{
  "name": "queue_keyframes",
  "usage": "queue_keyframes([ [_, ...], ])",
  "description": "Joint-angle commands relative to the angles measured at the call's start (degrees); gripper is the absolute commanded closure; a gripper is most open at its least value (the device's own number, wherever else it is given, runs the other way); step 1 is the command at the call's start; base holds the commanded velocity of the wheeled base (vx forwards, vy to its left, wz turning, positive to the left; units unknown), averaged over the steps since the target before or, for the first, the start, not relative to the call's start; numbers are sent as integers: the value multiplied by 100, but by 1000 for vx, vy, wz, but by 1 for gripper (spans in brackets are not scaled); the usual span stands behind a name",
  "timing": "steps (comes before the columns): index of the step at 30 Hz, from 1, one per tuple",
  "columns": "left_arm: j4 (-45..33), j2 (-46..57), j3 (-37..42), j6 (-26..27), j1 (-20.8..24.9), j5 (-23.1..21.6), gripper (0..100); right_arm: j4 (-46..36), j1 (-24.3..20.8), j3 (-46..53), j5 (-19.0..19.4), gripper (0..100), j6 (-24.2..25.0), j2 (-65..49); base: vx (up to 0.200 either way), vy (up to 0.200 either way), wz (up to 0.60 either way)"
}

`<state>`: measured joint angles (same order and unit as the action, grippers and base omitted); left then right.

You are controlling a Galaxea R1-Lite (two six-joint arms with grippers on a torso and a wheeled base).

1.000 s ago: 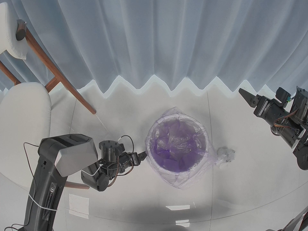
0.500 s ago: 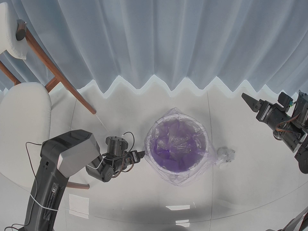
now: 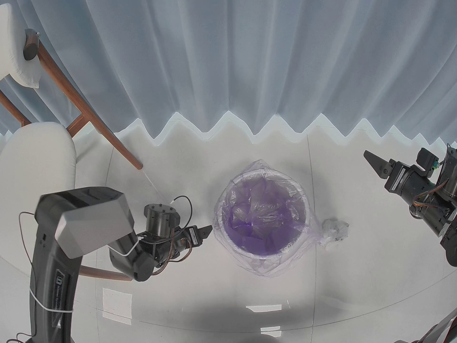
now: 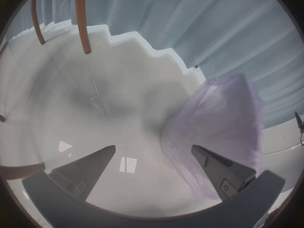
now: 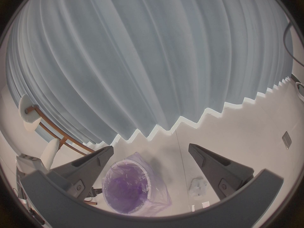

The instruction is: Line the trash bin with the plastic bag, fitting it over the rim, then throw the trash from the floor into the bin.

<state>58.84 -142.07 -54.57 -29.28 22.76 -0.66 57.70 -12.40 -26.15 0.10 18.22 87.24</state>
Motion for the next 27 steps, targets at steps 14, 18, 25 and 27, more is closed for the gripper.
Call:
queue_keyframes([
  [14, 1903, 6235, 4393, -1009, -272, 48, 0, -189, 1055, 2017, -10, 0, -188, -409, 0, 0, 0],
  [18, 1850, 6411, 4595, -974, -175, 233, 0, -224, 1090, 2501, -1, 0, -197, -620, 0, 0, 0],
  [25, 1920, 6437, 4534, -1168, -114, 769, 0, -883, 1108, 2615, -229, 0, -337, -901, 0, 0, 0],
  [27, 1920, 6455, 4499, -1176, -26, 751, 0, -901, 1108, 2615, -238, 0, -346, -866, 0, 0, 0],
])
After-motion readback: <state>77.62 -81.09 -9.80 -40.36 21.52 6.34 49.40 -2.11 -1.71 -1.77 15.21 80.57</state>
